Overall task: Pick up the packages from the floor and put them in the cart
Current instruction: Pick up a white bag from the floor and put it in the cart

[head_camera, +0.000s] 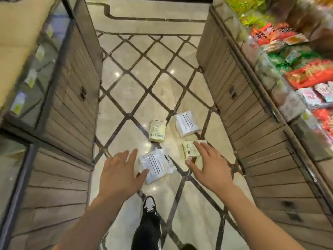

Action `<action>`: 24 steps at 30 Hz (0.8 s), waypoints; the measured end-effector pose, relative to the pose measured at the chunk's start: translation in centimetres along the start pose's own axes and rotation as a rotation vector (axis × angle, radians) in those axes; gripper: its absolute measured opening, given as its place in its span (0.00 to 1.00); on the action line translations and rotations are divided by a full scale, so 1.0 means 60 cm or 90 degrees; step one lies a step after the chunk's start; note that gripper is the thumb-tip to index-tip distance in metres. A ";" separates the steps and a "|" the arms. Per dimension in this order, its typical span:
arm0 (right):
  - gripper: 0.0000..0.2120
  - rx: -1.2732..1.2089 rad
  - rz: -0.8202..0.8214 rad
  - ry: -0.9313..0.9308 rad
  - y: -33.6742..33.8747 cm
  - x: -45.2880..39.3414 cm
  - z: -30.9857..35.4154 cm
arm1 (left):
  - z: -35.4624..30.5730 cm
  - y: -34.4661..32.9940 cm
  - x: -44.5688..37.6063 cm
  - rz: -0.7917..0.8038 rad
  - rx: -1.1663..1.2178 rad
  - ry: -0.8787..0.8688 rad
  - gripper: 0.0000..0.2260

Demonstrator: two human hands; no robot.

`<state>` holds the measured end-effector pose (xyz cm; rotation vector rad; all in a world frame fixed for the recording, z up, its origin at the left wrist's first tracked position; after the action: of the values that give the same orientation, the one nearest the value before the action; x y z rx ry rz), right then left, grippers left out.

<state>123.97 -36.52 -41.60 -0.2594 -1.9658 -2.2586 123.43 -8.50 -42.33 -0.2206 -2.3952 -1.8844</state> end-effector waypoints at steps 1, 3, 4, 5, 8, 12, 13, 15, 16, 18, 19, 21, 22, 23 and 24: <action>0.37 -0.005 0.012 -0.004 -0.015 -0.031 0.002 | 0.009 -0.018 -0.029 0.013 -0.009 0.005 0.38; 0.36 -0.021 0.042 -0.021 -0.051 -0.081 0.004 | 0.031 -0.062 -0.077 0.045 -0.025 0.010 0.36; 0.36 -0.037 0.056 -0.036 -0.072 -0.100 0.002 | 0.041 -0.090 -0.097 0.076 -0.028 0.010 0.33; 0.37 -0.055 0.069 -0.049 -0.096 -0.116 0.000 | 0.050 -0.120 -0.113 0.092 -0.030 0.006 0.31; 0.43 -0.083 0.112 -0.067 -0.178 -0.155 -0.004 | 0.072 -0.212 -0.150 0.121 -0.019 -0.001 0.27; 0.43 -0.109 0.167 -0.074 -0.319 -0.214 -0.015 | 0.100 -0.358 -0.198 0.182 0.043 0.048 0.29; 0.41 -0.114 0.181 -0.074 -0.359 -0.231 -0.020 | 0.105 -0.400 -0.212 0.185 0.048 0.054 0.30; 0.39 -0.126 0.202 -0.063 -0.451 -0.267 -0.029 | 0.114 -0.489 -0.239 0.190 0.037 0.049 0.31; 0.41 -0.125 0.209 -0.058 -0.500 -0.287 -0.036 | 0.117 -0.537 -0.254 0.193 0.029 0.044 0.31; 0.44 -0.113 0.220 -0.041 -0.602 -0.328 -0.052 | 0.121 -0.633 -0.287 0.194 0.024 0.038 0.33; 0.44 -0.102 0.232 -0.032 -0.655 -0.349 -0.060 | 0.124 -0.681 -0.303 0.195 0.022 0.035 0.34; 0.44 -0.073 0.268 -0.009 -0.752 -0.390 -0.072 | 0.126 -0.772 -0.333 0.189 0.012 0.025 0.33; 0.42 -0.052 0.288 0.010 -0.798 -0.411 -0.074 | 0.128 -0.813 -0.344 0.183 0.004 0.021 0.33; 0.41 -0.032 0.304 0.031 -0.841 -0.431 -0.074 | 0.131 -0.851 -0.353 0.177 -0.003 0.018 0.33; 0.41 -0.018 0.314 0.049 -0.879 -0.451 -0.072 | 0.138 -0.887 -0.359 0.174 -0.004 0.019 0.33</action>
<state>138.90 -33.76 -99.07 -0.5801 -1.6099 -1.9436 136.02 -14.01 -98.72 -0.4881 -2.2074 -1.7593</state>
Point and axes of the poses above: each hand's wrist, its own x-axis away from the middle knuckle, its own y-axis out of the back of the hand, z = x × y, the point moved 6 cm from there along -x, towards the middle knuckle, and after that the axes turned 7 degrees about x, right-handed, at the moved point
